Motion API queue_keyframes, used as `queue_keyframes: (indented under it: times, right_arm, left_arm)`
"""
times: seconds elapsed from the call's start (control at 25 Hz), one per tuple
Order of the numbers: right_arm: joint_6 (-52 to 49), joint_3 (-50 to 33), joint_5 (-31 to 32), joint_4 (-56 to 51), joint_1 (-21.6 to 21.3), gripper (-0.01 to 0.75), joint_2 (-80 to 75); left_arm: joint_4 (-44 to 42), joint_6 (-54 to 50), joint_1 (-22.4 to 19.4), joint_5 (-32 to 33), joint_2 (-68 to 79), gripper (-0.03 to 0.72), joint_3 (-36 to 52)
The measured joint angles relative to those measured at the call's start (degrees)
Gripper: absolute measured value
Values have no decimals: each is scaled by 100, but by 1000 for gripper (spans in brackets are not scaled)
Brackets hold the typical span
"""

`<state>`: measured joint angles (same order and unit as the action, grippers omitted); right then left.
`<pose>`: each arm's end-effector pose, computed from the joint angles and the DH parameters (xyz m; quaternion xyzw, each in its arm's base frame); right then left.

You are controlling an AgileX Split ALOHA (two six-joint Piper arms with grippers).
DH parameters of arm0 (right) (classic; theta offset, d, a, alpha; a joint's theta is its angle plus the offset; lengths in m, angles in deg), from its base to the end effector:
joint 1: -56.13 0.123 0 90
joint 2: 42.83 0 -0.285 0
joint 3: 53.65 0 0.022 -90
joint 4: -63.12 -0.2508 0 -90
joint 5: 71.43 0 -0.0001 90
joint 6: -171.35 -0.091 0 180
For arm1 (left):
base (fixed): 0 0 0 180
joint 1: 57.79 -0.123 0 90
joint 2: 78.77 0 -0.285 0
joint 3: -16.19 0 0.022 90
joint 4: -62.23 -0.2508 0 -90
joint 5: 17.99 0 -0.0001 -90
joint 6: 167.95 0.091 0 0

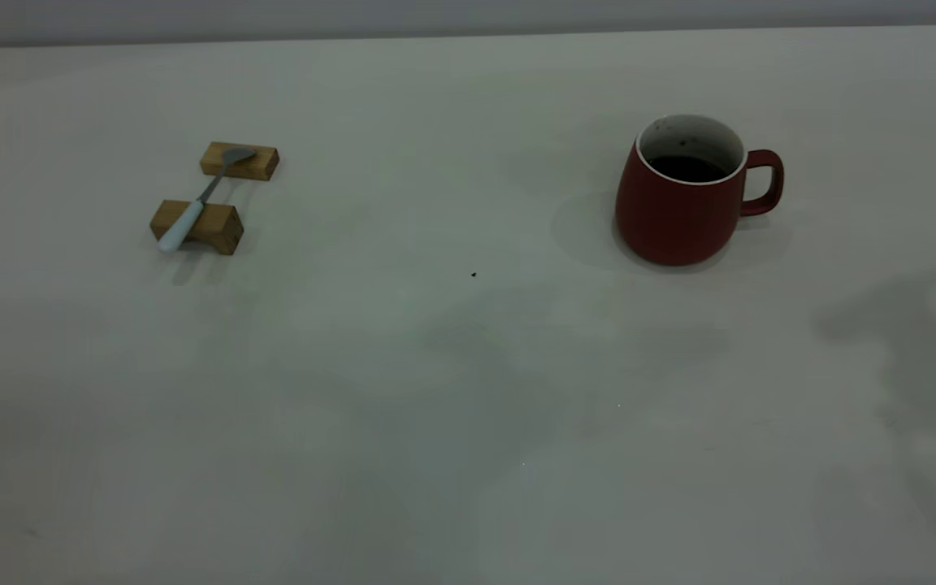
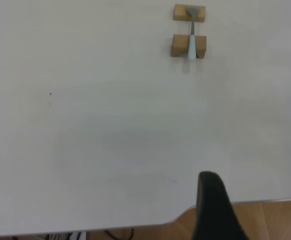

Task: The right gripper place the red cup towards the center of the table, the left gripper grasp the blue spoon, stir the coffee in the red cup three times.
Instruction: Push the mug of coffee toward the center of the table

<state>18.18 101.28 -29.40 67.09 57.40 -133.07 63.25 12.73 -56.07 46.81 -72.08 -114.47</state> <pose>0.2724 0.0018 0.2368 -0.2579 0.9456 -0.0705 0.1853 -0.0093 -0.0012 0.2679 0.0189 0.8694 -0.0134 0.4936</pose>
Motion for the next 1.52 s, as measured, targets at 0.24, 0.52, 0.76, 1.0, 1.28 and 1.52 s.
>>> queue_keyframes:
  times: [0.24,0.52,0.76,1.0,1.28,1.52]
  right_arm:
    - [1100,951,-161,10,126,695,-1803]
    - [2768,1988,-372,-197,164,685,-3464]
    - [3650,2620,-445,-273,206,682,-4228]
    - [4187,2982,-767,-280,450,674,-4605]
    - [4260,3313,-805,-289,808,674,-5036]
    - [4266,3352,-879,-462,905,657,-5255]
  left_arm:
    - [0,0,0,0,0,498,0]
    - [0,0,0,0,0,498,0]
    - [0,0,0,0,0,498,0]
    - [0,0,0,0,0,498,0]
    - [0,0,0,0,0,498,0]
    - [0,0,0,0,0,498,0]
